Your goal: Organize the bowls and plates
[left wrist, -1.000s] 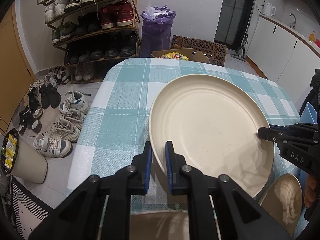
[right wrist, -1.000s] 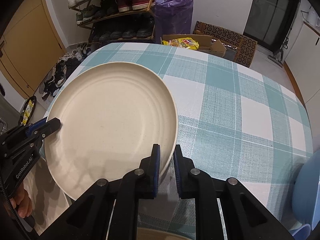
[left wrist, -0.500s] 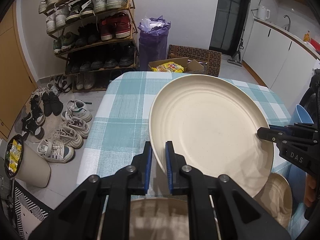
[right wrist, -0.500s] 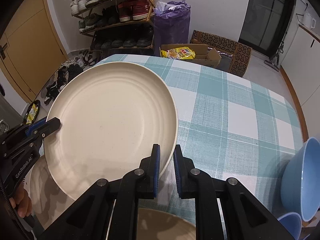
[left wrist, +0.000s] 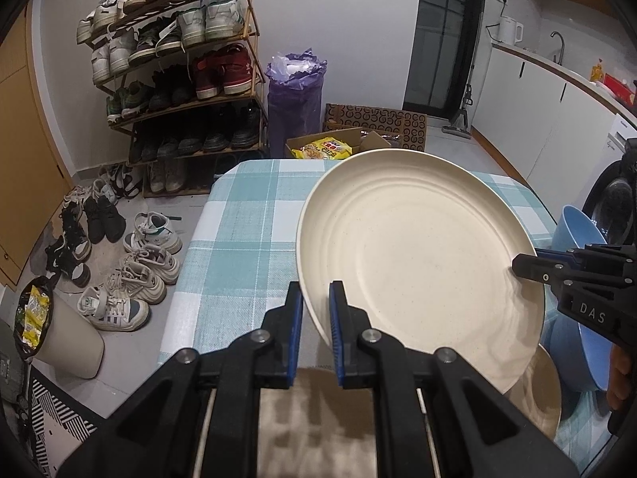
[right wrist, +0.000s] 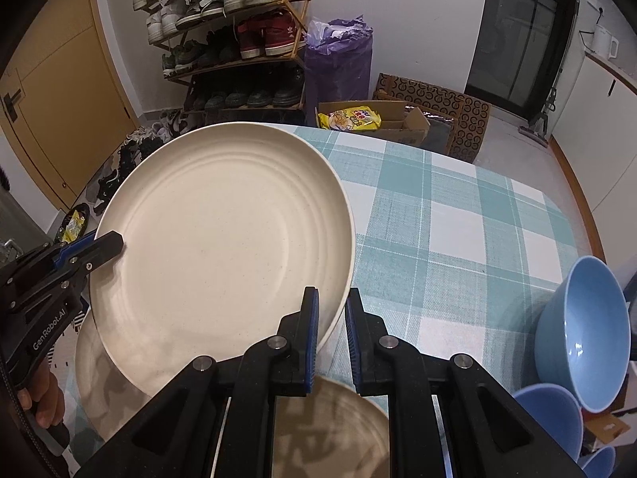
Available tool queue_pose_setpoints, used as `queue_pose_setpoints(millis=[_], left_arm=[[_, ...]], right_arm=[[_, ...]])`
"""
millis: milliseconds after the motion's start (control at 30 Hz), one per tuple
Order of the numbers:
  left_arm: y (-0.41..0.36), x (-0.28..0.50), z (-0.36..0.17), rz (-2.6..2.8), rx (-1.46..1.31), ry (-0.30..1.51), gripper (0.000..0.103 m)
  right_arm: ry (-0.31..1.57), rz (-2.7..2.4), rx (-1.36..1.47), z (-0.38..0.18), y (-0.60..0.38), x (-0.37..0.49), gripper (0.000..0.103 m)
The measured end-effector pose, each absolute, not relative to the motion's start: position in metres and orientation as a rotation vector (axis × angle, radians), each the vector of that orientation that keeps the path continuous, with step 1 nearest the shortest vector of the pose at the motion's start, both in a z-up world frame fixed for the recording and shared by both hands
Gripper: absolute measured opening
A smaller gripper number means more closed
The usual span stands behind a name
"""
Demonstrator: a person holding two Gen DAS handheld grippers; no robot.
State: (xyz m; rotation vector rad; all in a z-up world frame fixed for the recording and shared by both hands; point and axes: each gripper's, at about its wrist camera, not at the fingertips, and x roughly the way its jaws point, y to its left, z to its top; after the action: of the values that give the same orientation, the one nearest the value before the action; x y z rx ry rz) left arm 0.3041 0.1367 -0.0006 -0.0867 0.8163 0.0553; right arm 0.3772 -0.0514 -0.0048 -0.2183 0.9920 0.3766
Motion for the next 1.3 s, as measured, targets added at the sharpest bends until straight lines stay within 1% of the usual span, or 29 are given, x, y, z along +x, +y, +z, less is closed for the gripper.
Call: queue_pose_setpoints(millis=[833, 1300], left_arm=[[0.100, 0.235, 0.023, 0.011, -0.041, 0.780, 0.011], [0.081, 0.209, 0.024, -0.027, -0.013, 0.780, 0.011]], right_arm=[[0.944, 0.377, -0.193, 0.020, -0.094, 0.295, 0.014], [0.960, 0.363, -0.164, 0.018, -0.118, 0.257, 0.014]])
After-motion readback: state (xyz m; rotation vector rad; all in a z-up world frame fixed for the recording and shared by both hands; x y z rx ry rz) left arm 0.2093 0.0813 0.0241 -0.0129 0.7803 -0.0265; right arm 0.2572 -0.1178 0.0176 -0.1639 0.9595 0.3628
